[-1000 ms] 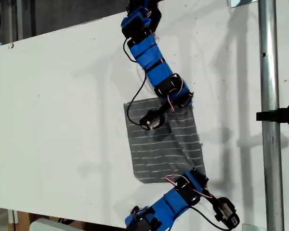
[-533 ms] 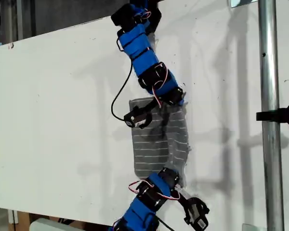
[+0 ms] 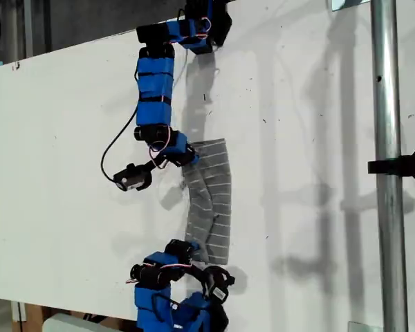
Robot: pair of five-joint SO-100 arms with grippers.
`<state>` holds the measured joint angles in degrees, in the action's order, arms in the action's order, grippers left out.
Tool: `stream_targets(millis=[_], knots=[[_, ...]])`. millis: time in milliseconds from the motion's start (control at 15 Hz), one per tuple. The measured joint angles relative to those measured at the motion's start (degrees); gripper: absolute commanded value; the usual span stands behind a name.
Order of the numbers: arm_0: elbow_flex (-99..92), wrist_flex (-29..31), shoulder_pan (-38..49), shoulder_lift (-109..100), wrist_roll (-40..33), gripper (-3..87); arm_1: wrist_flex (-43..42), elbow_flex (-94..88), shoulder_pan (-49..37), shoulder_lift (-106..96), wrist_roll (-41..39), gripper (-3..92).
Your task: Grasp corners of a towel and fold twice.
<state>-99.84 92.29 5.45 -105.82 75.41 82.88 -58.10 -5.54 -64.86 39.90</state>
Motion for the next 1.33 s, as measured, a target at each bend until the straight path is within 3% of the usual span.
stream_targets(millis=[200, 467, 867, 1133, 1200, 1333], knots=[[-8.0, -3.69, 10.55, -8.88, -8.61, -2.6, 0.62, 0.0, -5.1, -3.08, -5.36, -0.3], [-17.84, -10.72, 11.34, -18.11, -9.4, -2.6, 1.32, -2.02, -3.78, -3.96, -4.92, -0.3], [-40.43, -26.81, 2.02, -31.11, 3.87, -2.7, 0.35, -12.83, 2.11, -3.08, 2.37, -0.3], [-47.46, -31.29, -3.69, -34.98, 11.07, -2.6, -1.14, -12.83, 5.19, -1.14, 5.71, -0.3], [-49.39, -31.55, -4.57, -37.35, 12.04, 2.8, -1.41, -12.83, 5.71, -1.05, 5.98, 1.5], [-54.23, -30.94, -5.45, -44.82, 13.97, 19.6, -1.58, -12.83, 6.33, -1.05, 7.91, 36.8]])
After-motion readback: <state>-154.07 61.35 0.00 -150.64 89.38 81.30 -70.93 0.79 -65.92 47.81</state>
